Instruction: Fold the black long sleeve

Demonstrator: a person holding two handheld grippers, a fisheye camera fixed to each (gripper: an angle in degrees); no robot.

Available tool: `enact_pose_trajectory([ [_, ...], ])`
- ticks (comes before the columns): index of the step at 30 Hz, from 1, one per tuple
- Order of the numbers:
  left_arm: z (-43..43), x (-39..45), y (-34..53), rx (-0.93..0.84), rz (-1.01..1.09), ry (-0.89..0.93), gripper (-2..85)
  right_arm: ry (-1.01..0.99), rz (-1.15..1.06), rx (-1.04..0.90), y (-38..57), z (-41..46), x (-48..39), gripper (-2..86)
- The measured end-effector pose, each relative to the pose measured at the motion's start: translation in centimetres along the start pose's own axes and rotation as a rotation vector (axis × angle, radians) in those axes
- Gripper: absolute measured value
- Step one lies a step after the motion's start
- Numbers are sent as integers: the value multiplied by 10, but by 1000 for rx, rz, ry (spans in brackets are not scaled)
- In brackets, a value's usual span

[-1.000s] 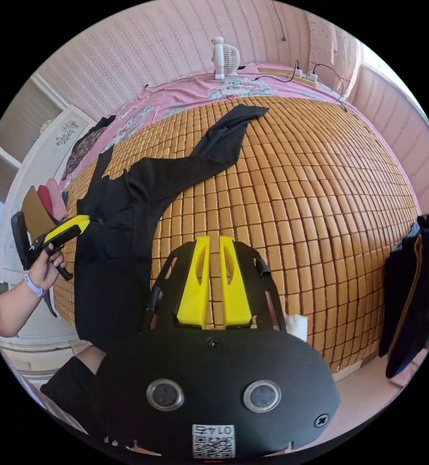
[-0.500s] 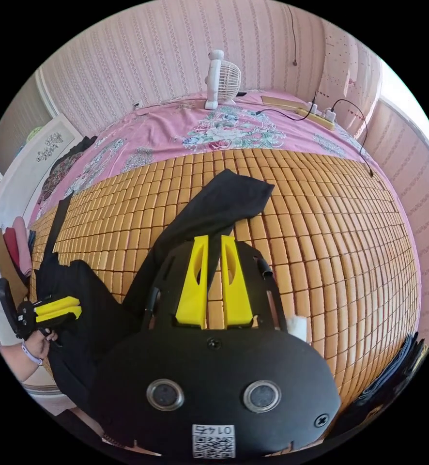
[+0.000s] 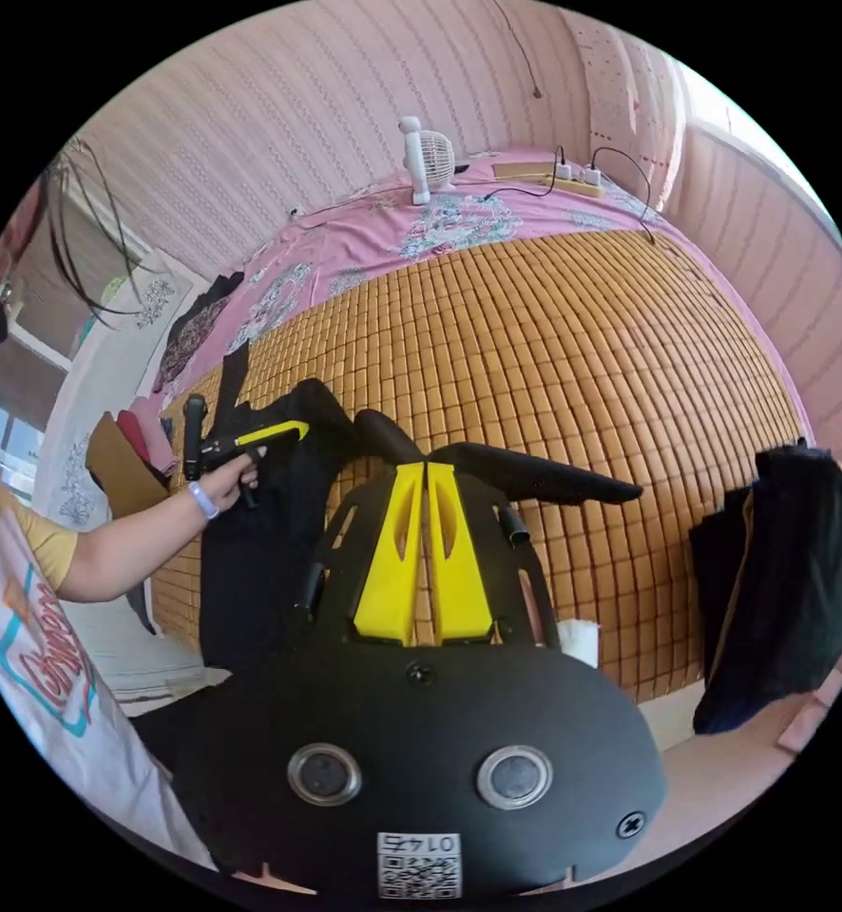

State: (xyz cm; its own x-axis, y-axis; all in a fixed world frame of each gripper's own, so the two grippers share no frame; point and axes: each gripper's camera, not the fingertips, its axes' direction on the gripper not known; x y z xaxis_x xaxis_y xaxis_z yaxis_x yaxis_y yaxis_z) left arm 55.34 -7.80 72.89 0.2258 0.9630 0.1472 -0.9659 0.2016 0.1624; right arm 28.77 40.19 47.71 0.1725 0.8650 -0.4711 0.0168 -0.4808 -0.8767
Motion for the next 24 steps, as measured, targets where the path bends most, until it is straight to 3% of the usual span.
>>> enact_pose_trajectory([
  [6,5,-3,-23,-73,14,85,-10,103,219,21,17,-16,41,7],
  [11,-6,7,-36,-41,70,25,-9,112,369,33,28,2,62,34],
  [21,21,32,-72,-78,201,-24,-5,238,112,-242,74,85,-23,49],
  [24,23,36,-71,-66,218,-37,-7,247,21,-220,73,90,-37,19],
])
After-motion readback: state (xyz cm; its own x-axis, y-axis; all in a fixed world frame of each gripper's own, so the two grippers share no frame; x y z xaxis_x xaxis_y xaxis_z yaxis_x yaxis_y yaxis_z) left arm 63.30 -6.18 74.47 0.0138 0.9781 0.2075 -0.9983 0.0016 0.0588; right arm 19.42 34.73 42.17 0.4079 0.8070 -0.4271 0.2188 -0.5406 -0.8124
